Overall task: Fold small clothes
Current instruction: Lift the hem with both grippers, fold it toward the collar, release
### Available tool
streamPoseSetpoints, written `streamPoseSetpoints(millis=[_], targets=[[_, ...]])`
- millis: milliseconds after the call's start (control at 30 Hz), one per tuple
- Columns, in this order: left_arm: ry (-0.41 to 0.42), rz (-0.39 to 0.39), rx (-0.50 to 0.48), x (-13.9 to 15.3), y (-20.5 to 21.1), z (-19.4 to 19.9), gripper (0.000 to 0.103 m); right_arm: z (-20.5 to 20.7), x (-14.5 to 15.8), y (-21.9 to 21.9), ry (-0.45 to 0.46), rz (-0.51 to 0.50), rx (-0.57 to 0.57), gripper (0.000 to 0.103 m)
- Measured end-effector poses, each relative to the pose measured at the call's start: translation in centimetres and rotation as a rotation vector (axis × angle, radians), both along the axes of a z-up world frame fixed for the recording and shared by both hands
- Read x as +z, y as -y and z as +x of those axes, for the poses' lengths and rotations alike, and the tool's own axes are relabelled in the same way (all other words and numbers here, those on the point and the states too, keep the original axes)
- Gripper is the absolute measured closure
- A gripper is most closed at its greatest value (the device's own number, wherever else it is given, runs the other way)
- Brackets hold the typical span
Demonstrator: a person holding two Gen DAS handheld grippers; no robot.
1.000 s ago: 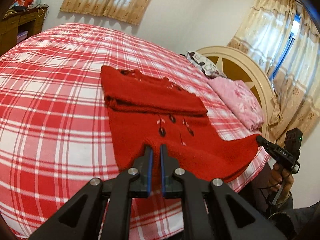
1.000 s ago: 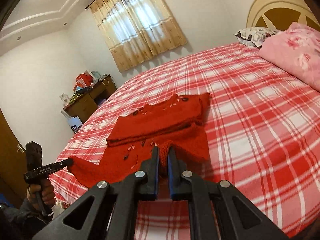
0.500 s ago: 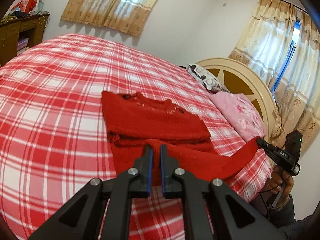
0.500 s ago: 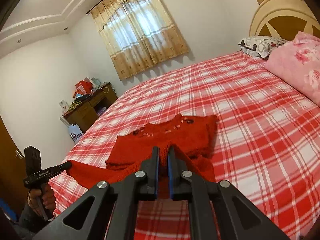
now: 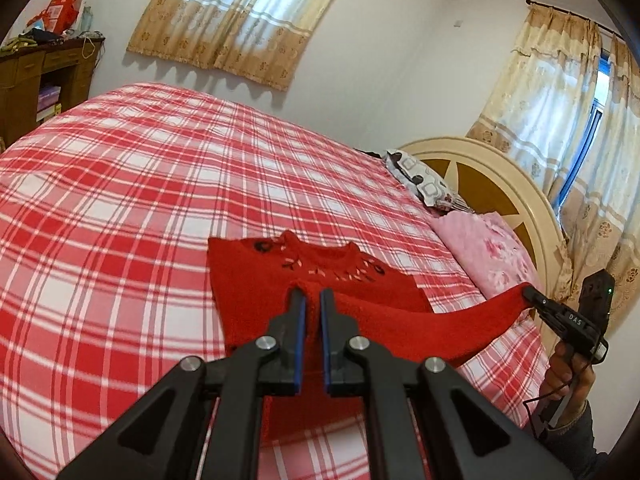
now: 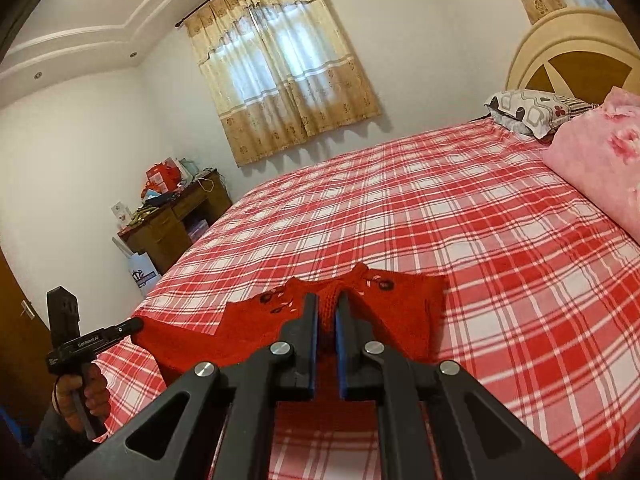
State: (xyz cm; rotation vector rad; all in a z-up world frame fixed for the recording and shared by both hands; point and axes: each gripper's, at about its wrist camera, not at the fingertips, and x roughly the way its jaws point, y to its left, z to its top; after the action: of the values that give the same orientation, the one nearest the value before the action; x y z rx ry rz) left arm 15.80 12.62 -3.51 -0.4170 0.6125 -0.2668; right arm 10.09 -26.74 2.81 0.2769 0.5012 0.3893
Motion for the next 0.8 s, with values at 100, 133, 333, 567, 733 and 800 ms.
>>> streamPoseSetpoints(millis=[100,133,333,567,733,800], targets=[[-0.003,0.003,0.007,0.0,-0.2,1.3,0.096,1.3,0.1,-0.1,-0.007,-0.009,-0.009,0.096],[-0.005,0.007,0.011,0.0,-0.2,1.8,0.096,1.6,0.0,-0.1,-0.011,-0.012,-0.013,0.096],[-0.030,0.031,0.012,-0.5,-0.5,5.5,0.096,5.2,-1.0,0.0,-0.135,-0.039,-0.025,0.096],[-0.093,0.050,0.006,-3.3,-0.5,9.7,0.096,10.2,-4.4,-0.1,-0.227,-0.080,-0.073,0.096],[-0.167,0.077,0.014,-6.6,-0.2,12.4,0.096,13.9,-8.5,-0.5,-0.313,-0.123,-0.102,0.096],[-0.183,0.101,0.019,-7.6,-0.1,12.9,0.096,15.4,-10.0,-0.7,-0.351,-0.119,-0.092,0.096]])
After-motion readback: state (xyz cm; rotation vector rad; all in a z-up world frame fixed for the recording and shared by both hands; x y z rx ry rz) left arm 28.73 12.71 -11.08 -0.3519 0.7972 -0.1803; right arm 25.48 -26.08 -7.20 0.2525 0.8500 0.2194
